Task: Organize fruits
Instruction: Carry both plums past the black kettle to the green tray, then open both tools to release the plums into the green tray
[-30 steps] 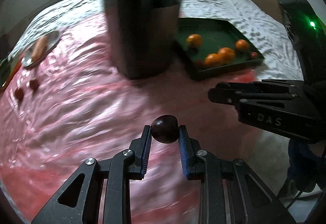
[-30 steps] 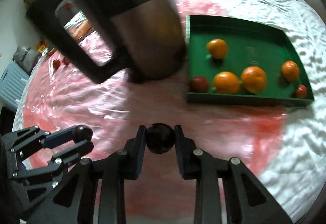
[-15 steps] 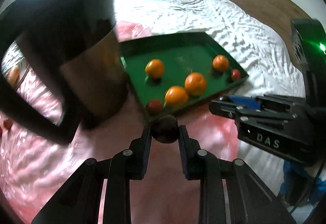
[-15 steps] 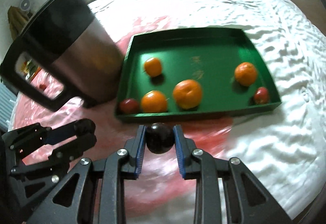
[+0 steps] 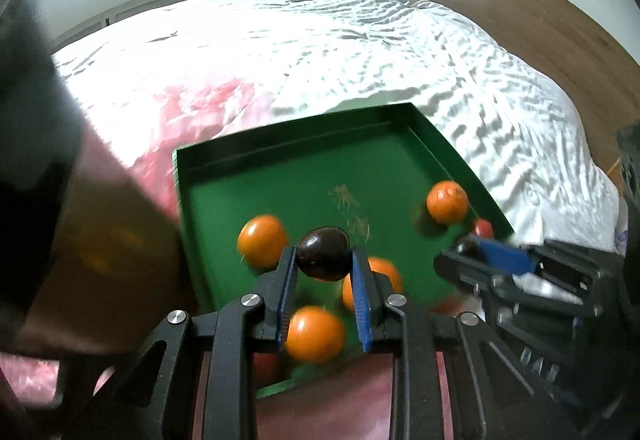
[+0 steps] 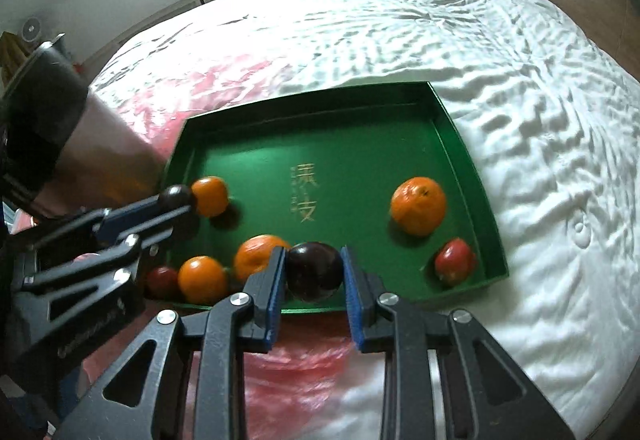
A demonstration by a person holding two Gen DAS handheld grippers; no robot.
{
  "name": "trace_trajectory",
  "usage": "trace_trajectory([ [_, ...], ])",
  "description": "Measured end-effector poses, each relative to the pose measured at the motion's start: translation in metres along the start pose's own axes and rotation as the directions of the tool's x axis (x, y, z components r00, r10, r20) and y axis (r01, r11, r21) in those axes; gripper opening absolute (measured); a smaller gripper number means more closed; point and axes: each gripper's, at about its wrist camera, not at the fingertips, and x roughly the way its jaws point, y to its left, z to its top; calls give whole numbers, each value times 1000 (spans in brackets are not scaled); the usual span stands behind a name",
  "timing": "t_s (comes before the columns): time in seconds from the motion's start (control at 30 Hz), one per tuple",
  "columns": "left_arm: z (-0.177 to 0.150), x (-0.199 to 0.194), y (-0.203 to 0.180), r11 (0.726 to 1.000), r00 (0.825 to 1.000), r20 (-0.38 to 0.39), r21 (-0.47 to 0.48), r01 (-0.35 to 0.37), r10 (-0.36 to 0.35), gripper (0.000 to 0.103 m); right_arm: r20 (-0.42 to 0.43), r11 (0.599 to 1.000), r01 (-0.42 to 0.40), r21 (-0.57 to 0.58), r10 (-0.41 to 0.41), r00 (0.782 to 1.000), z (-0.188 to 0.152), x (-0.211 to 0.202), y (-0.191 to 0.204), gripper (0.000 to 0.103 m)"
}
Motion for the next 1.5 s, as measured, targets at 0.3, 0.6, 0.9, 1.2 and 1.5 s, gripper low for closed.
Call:
trace_trajectory([
  [0.3,23,57,-11,999,998,-46,14,-34,35,22,-40,1000,29,-7,-30,999,6,33,-17,37],
  [0.6,22,83,-21,998,993,-98,41,-56,59,23,-77,999,47,-28,-49,996,3,48,-23,38],
  [0.9,16,91,-22,997,990,-124,49,-68,74,23,-104,998,48,-46,-53,993,0,58,-22,38],
  [1.2,17,82,-21,996,990,-108,36,-88,91,41,-114,996,68,-60,-75,991,0,61,-19,48],
  [1.5,20,48,-21,995,995,-20,29,-99,100,44,-65,993,97,-68,-102,993,5,41,-14,89],
])
